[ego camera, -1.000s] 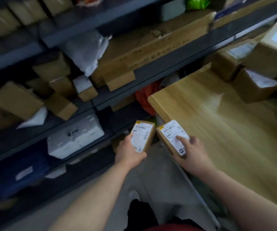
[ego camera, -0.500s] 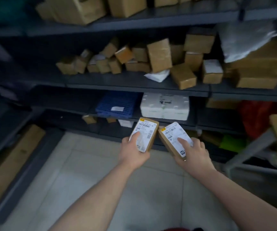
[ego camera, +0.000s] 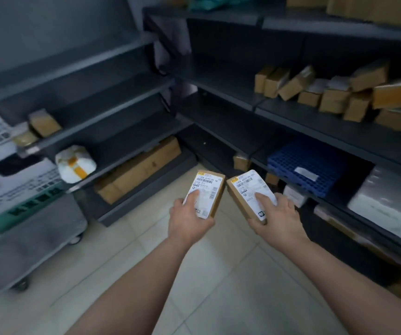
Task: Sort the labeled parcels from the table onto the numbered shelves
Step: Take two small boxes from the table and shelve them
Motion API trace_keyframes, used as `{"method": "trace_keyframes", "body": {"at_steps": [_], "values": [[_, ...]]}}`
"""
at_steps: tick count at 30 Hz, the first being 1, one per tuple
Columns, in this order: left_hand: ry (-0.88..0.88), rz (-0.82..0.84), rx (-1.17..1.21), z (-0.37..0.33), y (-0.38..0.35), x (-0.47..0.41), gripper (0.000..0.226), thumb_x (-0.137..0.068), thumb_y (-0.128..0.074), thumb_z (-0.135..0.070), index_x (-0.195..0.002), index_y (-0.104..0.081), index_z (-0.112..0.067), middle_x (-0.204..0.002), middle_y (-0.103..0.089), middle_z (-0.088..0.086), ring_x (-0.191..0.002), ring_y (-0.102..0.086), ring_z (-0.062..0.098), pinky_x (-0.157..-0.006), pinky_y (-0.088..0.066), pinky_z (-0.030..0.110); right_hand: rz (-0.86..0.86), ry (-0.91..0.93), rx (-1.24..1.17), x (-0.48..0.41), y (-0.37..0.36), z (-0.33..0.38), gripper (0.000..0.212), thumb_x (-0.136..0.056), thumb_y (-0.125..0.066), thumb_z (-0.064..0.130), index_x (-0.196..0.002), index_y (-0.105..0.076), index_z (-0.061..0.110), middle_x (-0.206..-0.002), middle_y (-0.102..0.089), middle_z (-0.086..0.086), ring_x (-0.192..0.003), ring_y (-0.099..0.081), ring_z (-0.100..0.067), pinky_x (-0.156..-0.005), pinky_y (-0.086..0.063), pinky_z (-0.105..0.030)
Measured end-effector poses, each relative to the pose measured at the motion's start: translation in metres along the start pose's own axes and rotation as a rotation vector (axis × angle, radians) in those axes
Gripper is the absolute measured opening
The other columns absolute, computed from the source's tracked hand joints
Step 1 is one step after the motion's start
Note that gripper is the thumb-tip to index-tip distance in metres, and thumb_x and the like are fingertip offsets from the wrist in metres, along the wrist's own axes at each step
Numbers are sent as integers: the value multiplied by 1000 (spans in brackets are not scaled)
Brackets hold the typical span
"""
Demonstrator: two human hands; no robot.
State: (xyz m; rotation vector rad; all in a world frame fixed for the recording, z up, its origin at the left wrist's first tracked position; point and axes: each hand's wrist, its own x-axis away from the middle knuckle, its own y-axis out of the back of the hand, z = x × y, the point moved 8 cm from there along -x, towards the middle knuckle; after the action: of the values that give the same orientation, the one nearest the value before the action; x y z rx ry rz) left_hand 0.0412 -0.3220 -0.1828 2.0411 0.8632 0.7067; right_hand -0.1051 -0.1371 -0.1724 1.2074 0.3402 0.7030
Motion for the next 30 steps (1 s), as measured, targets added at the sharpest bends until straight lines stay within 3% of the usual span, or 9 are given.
{"method": "trace_keyframes", "body": {"at_steps": [18,26,30], "values": [[448,-389,109,101,153,-141,92,-66,-71,-45,-148,-29,-35,-131,-43,8,-117,-46,27,-95,-41,34,29,515,-9,-248,3,209,72,-85,-55,56,-147,-28,31,-140,-31,-6,-122,-33,-23,-100,-37,-35],[595,-467,226,176,187,-180,93,-67,-74,-40,-149,-30,-32,-132,-44,7,-114,-49,24,-88,-41,29,154,613,1,-313,-43,310,74,-81,-59,57,-144,-30,34,-138,-32,-5,-121,-35,-25,-98,-36,-35],[606,-478,256,223,219,-230,95,-63,-71,-44,-148,-30,-33,-128,-43,8,-114,-49,27,-95,-48,39,156,612,-8,-350,-64,366,74,-80,-60,55,-144,-31,32,-139,-33,-6,-121,-35,-26,-100,-36,-38]]}}
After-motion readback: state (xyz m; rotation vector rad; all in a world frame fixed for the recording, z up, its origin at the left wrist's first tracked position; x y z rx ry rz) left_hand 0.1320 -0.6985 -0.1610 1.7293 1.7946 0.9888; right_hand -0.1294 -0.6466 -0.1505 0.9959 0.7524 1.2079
